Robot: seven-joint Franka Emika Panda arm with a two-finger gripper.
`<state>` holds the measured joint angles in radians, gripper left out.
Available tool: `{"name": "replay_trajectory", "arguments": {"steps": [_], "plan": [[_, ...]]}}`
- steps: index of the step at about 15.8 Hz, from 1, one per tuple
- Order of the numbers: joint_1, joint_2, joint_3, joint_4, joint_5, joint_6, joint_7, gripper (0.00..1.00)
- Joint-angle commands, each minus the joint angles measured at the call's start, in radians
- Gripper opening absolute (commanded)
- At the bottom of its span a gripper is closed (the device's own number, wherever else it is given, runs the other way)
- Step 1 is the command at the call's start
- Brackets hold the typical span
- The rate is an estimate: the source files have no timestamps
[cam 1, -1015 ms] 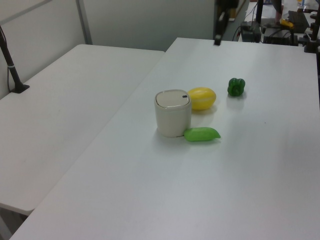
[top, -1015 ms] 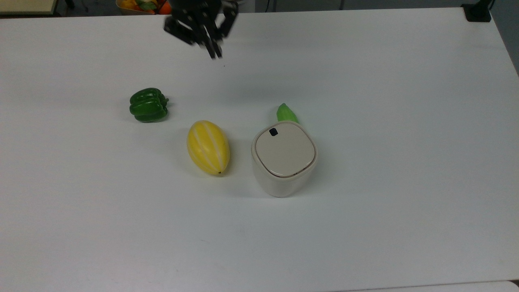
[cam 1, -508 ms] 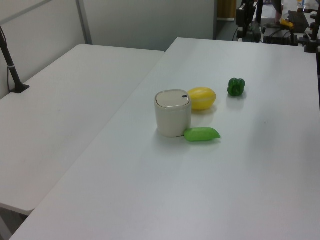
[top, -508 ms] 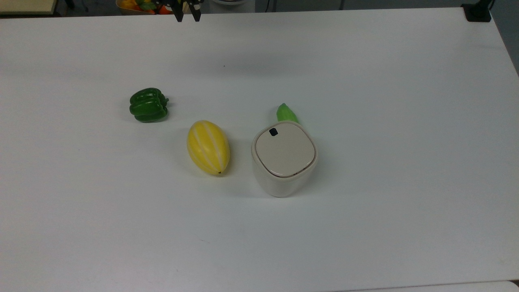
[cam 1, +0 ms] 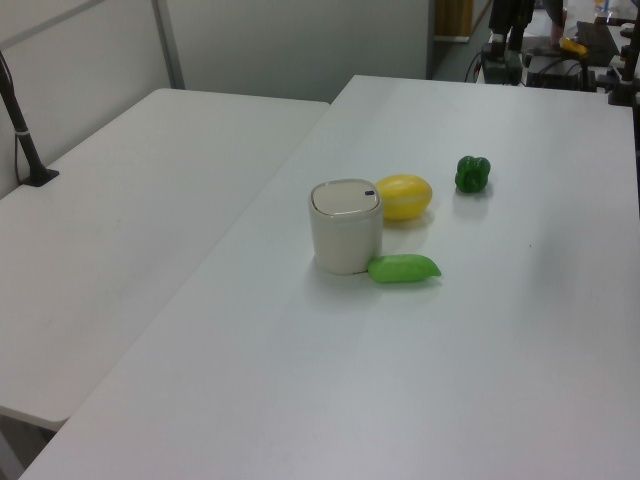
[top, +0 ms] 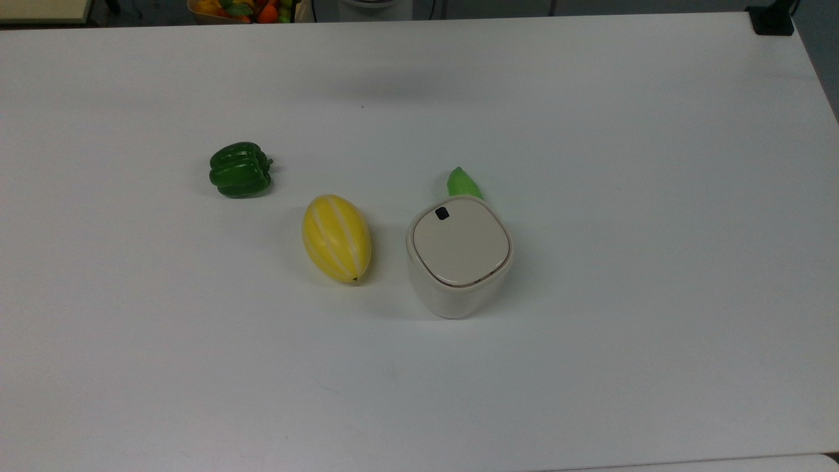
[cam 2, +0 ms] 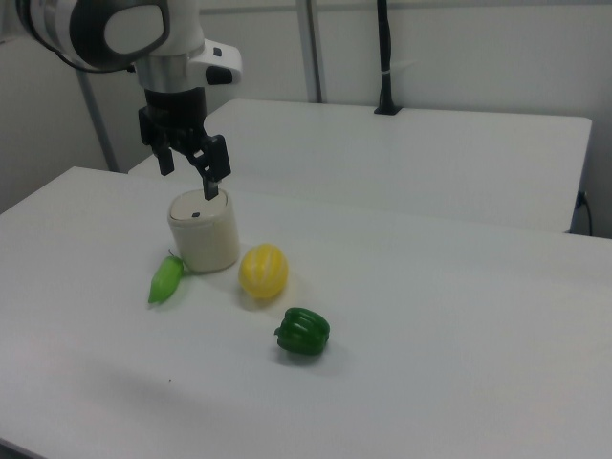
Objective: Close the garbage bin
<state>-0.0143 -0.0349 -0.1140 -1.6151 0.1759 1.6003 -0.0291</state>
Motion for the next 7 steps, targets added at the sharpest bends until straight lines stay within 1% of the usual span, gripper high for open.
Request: {"name": "replay_trajectory", "arguments": {"steps": [1,7], "plan": [[0.005,0.004,-0.007,0.014,-0.013,-0.011,-0.002,1.00],[0.004,0.003,-0.007,0.014,-0.013,-0.013,0.037,1.00]]}}
